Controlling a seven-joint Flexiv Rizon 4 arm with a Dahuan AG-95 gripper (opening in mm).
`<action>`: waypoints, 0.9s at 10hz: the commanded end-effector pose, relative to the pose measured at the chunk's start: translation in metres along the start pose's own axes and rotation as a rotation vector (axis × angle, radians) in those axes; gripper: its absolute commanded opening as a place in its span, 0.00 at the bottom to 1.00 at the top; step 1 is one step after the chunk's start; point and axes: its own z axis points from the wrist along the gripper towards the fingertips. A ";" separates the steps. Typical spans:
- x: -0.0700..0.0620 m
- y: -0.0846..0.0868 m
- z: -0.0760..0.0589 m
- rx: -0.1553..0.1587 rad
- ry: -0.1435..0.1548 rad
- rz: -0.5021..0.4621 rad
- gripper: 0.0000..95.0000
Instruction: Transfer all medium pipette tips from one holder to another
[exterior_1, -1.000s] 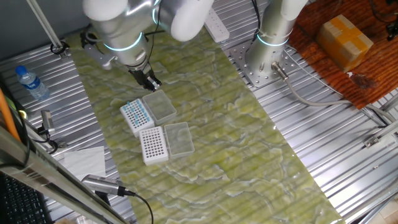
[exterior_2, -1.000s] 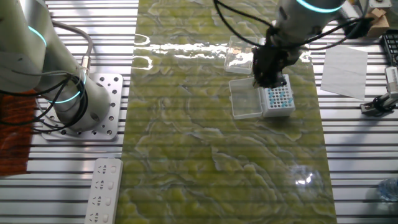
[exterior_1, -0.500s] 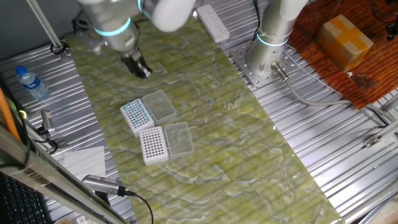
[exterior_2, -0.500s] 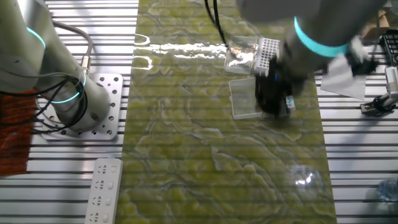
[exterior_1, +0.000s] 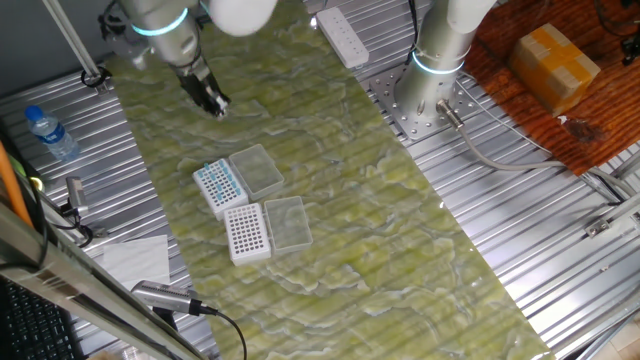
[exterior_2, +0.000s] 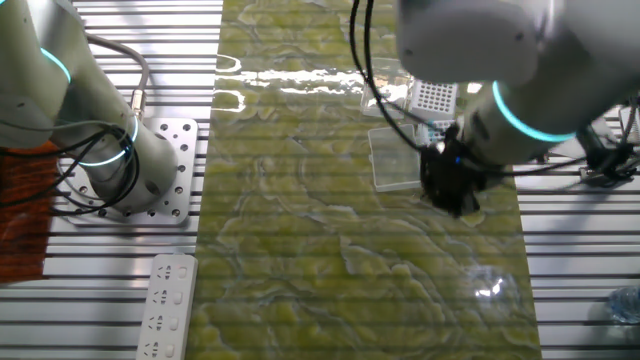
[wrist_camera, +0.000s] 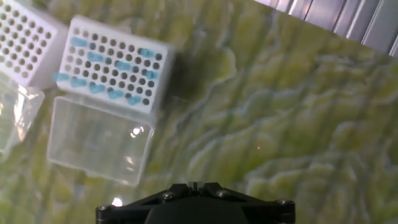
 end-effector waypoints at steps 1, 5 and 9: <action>-0.035 0.041 0.000 0.013 0.003 0.076 0.00; -0.074 0.098 0.000 0.014 0.005 0.177 0.00; -0.084 0.104 -0.004 0.019 -0.002 0.135 0.00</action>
